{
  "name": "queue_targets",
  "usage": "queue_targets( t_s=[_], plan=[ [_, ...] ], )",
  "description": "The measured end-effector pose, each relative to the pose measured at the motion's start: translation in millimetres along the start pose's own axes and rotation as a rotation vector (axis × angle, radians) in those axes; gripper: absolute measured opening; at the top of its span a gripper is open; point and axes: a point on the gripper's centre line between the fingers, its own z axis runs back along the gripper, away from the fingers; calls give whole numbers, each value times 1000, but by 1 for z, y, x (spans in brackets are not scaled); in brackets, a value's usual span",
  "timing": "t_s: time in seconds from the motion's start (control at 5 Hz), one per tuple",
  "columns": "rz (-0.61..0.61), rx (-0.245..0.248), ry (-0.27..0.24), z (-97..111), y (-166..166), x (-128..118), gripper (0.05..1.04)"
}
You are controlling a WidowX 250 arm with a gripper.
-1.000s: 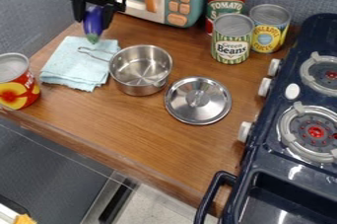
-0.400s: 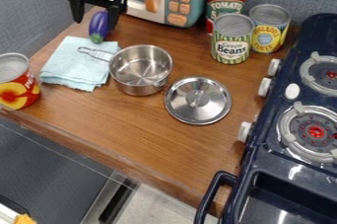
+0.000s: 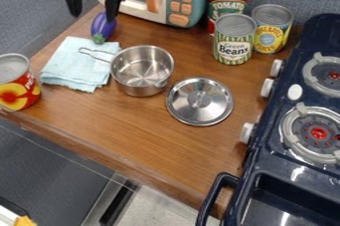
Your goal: Take the eggplant out of the silver pot and put it in the upper left corner of the table
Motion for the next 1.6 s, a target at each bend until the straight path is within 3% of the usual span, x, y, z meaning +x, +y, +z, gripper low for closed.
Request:
queue_targets(
  t_s=[0.2, 0.4, 0.8, 1.0, 1.6],
  plan=[
    [-74, -6, -4, 22, -12, -23, 1001],
    [-174, -25, 39, 22, -34, -48, 1001],
    [-464, -49, 146, 2, -89, -102, 1001],
    [-526, -46, 186, -5, -97, -119, 1001],
    [-468, -18, 185, -7, -85, -119, 1001]
  ],
)
